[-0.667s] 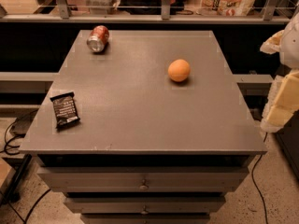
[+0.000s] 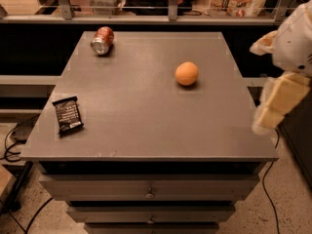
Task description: Pick rxbar chocolate
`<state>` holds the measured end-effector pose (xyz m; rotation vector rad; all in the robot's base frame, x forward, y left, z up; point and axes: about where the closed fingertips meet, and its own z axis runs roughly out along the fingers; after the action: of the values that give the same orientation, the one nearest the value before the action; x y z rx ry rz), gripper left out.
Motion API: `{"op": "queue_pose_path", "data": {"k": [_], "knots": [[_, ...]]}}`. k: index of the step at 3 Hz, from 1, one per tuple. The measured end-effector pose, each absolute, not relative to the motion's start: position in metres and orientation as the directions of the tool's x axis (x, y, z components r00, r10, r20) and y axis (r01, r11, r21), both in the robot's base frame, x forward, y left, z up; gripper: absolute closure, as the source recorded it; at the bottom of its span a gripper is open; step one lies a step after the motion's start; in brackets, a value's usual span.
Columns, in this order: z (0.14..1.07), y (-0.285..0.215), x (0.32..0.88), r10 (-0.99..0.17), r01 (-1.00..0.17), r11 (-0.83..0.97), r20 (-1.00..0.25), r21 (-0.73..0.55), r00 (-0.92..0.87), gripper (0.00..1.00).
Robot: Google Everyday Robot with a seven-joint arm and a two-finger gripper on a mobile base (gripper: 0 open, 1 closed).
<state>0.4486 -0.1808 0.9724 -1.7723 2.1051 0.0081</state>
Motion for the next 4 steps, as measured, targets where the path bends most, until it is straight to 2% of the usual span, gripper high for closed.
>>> {"op": "queue_pose_path", "data": {"k": [1, 2, 4], "knots": [[0.966, -0.144, 0.46, -0.924, -0.962, 0.142, -0.38, -0.234, -0.044, 0.0], [0.945, -0.08, 0.483, -0.863, -0.977, 0.066, -0.503, -0.205, 0.047, 0.0], [0.903, -0.003, 0.515, -0.773, -0.992, 0.008, -0.63, -0.124, 0.073, 0.0]]}}
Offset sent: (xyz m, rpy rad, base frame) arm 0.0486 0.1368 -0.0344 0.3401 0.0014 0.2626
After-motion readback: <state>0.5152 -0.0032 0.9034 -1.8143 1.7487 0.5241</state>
